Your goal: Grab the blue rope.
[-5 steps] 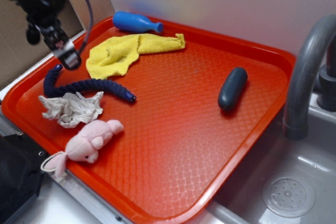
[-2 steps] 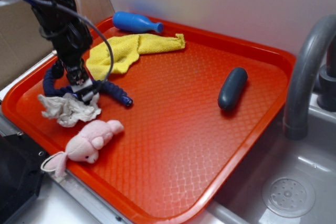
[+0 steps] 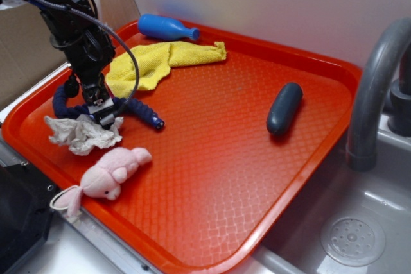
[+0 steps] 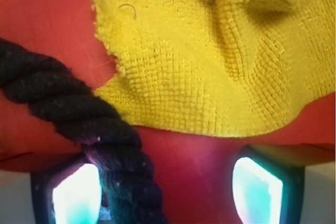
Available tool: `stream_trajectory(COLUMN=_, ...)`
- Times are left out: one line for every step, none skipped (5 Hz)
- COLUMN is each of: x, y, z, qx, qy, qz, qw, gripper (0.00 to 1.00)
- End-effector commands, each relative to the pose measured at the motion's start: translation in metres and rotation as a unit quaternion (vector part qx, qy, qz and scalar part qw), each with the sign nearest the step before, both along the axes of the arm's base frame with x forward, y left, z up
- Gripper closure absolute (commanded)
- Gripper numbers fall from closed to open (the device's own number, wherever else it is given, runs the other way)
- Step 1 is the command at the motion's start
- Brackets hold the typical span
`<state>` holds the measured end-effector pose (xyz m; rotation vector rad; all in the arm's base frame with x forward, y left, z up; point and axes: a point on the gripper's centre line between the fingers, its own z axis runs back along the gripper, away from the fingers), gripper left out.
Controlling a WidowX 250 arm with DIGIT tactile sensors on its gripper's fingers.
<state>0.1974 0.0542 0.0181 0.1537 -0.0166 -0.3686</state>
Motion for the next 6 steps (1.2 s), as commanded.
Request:
stream_trajectory(x=0.001, y=-0.002, z=-0.004, qx=-0.004, qy=0.013, qz=-0.019, qw=1.0, gripper=1.0)
stream_trajectory(x=0.002, y=-0.003, z=-0.005, qx=-0.008, qy=0.02, qz=-0.025, qw=0.999, gripper=1.0)
stream_trajectory(x=0.005, y=-0.005, z=0.002, qx=-0.002, qy=0.012, qz=-0.032, qw=0.999, gripper=1.0)
stream_trajectory(x=0.009, y=-0.004, z=0.007, qx=0.0, qy=0.0, qz=-0.032, qw=0.999, gripper=1.0)
stream_trajectory(x=0.007, y=-0.002, z=0.022, qx=0.018, qy=-0.011, qz=-0.04, qw=0.999, gripper=1.0)
stream_trajectory(x=0.004, y=-0.007, z=0.072, qx=0.033, qy=-0.043, qz=0.054, qw=0.997, gripper=1.0)
